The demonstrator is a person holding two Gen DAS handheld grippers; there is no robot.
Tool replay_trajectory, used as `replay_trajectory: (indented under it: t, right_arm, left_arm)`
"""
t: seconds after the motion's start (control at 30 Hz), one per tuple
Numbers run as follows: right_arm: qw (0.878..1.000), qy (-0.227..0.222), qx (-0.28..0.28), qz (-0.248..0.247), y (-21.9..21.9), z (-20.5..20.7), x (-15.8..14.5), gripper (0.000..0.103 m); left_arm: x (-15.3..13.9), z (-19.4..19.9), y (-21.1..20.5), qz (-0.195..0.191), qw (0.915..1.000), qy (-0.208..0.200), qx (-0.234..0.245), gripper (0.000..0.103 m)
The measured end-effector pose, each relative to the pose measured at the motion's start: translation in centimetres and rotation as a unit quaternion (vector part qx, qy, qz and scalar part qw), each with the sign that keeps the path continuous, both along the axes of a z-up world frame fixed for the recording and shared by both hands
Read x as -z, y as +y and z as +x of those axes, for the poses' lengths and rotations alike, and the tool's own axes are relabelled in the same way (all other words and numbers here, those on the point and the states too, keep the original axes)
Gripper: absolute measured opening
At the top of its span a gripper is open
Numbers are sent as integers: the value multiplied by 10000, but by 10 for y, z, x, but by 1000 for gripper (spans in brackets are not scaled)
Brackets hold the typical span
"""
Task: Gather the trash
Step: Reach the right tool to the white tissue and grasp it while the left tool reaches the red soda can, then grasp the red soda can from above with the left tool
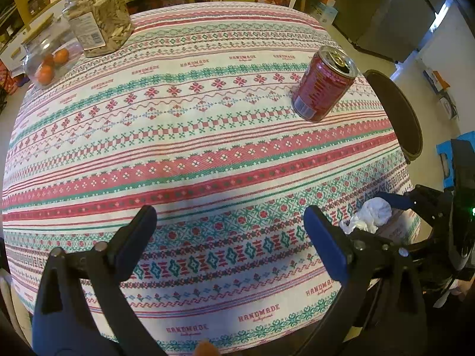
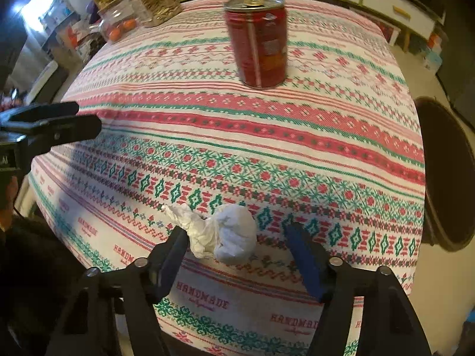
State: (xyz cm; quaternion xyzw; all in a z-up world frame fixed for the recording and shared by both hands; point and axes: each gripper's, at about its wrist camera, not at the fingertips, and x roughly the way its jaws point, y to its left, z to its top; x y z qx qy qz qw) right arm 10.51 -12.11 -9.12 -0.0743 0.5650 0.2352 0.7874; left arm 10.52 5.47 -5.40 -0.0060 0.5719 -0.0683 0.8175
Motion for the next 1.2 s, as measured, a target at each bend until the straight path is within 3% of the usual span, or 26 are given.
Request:
replay_trajectory:
  t: [0.07,0.13,0.27,0.63,0.87,1.2]
  right_arm:
    - [10000,-17,-73,49,2,-1,-2,55]
    - [9998,10,-155,136,4,-3,-2,41]
    - [9995,-84,-256,142,8,-8,-5,30]
    - [9995,-246,124,164,-17,2,-14,28]
    - [9977,-336,517,299,-48,16,-24,28]
    - [9953,-457,787,327,-74,19,-33,28]
  left_arm:
    - [1,0,-1,11,10000,6,17,99]
    - [2,0,-2,36,10000,14,28,99]
    - [4,1,-4,68,10000,31,13,99]
    - [3,6,-10,81,10000,-7,-2,99]
    - [-2,17,-30,247,9987,-444,36,99]
    - [-3,45,-72,-95,9942,-1062,153,99]
